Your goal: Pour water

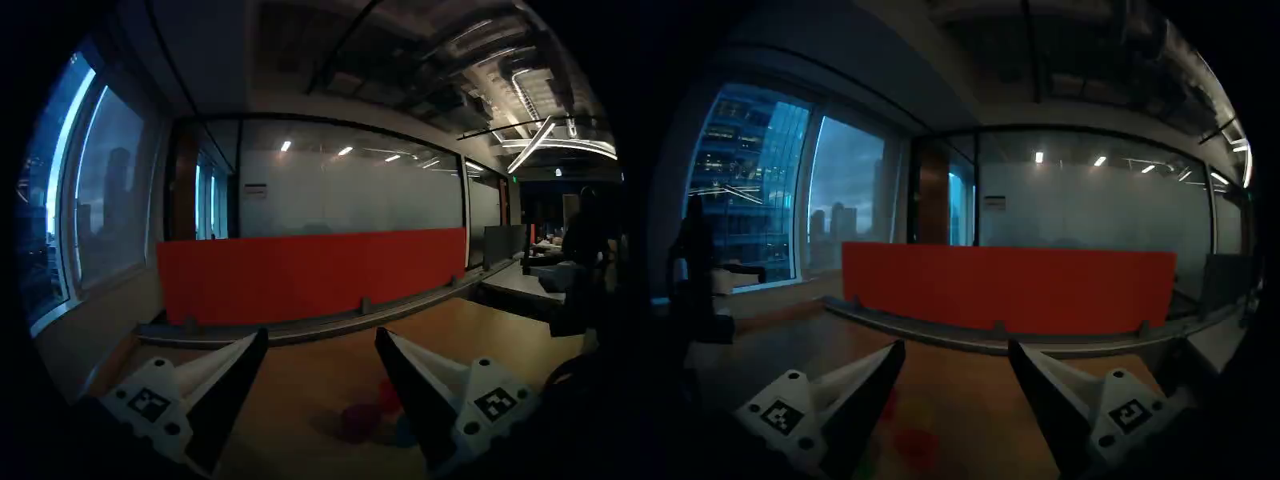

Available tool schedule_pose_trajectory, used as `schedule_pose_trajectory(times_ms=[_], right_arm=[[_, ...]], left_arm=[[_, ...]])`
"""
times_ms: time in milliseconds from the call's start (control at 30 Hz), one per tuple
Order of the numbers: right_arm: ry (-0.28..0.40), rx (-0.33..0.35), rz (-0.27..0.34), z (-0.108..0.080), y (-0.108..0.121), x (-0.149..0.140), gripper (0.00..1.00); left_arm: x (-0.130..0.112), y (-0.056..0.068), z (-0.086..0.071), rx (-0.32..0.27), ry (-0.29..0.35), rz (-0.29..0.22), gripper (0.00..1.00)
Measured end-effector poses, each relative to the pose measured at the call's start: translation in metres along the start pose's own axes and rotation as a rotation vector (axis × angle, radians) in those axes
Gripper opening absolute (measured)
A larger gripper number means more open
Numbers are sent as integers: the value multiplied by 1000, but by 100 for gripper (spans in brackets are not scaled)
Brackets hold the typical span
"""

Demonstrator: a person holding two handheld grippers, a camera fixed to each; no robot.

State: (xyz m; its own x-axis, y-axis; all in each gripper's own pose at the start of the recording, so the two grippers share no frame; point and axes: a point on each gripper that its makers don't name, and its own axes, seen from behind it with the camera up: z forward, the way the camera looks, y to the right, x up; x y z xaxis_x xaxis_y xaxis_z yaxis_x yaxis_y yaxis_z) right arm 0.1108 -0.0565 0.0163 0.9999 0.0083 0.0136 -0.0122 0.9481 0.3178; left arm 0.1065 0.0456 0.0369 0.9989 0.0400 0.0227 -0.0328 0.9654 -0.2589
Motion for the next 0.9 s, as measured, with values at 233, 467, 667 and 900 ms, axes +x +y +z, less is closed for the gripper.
schedule_pose_trajectory(times_ms=[233,467,667,900], right_arm=[[-1,110,17,0,-23,5,99],[-13,169,30,2,-35,5,99],[-43,202,18,3,-43,-1,99],[-91,259,-7,3,-61,-12,99]], left_arm=[[0,27,9,-126,-2,6,100],[1,43,15,-210,9,9,100],[-10,53,17,-256,-23,22,100],[-26,64,21,-312,-60,27,100]])
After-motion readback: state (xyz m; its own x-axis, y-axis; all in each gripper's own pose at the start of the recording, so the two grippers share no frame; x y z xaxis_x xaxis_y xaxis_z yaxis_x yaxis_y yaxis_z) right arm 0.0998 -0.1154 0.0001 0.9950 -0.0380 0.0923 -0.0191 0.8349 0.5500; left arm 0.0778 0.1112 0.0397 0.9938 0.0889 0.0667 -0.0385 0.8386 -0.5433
